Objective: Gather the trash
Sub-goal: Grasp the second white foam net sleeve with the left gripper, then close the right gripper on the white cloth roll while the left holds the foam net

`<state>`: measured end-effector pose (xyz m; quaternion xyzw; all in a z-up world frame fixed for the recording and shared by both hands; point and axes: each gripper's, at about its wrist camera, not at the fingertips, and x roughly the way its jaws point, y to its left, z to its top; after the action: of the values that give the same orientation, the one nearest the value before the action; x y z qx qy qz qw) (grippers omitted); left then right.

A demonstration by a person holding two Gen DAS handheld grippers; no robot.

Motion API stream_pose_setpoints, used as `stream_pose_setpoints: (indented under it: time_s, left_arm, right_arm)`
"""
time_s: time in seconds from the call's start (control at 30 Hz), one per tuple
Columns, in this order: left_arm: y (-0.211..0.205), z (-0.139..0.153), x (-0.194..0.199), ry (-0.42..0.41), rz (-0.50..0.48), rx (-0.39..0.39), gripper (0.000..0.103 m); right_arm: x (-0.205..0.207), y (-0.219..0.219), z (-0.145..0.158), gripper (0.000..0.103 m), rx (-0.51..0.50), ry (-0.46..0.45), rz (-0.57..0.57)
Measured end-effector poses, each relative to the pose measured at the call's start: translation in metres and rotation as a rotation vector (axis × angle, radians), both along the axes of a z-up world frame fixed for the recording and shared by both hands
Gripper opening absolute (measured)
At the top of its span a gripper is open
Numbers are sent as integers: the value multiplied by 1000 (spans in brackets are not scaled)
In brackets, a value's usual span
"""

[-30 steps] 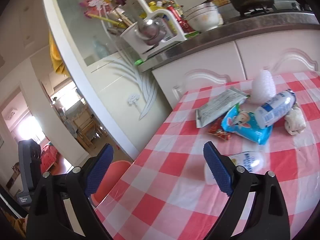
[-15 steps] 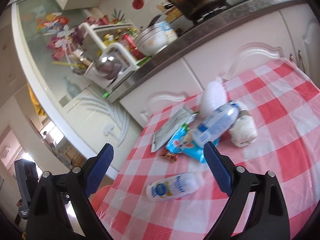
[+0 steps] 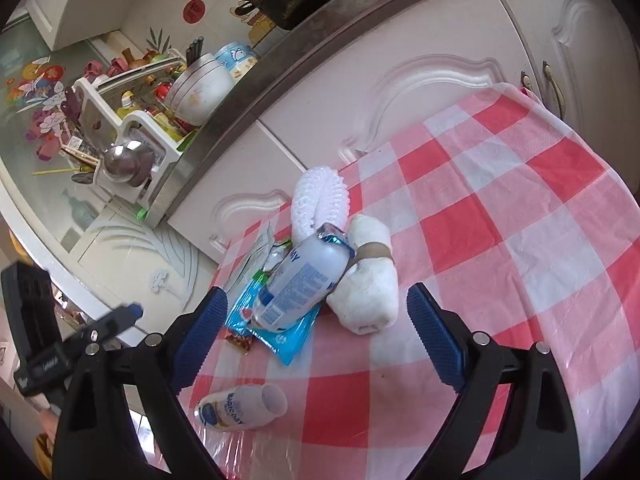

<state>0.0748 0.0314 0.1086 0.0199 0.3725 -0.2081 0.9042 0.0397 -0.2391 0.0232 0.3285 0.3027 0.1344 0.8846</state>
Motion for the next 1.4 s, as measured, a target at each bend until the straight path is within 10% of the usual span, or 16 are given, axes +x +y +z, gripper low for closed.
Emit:
stream_pose_setpoints:
  time_s: [0.53,1.4]
  left_arm:
    - [-114,-57,151,230,-71,-7,90]
    - [-111,-87,170,277,-28,-26,57]
  right_arm:
    - [21,7,-3,86,-204,66,55]
    - [31,18,-20,53,-276,133,54]
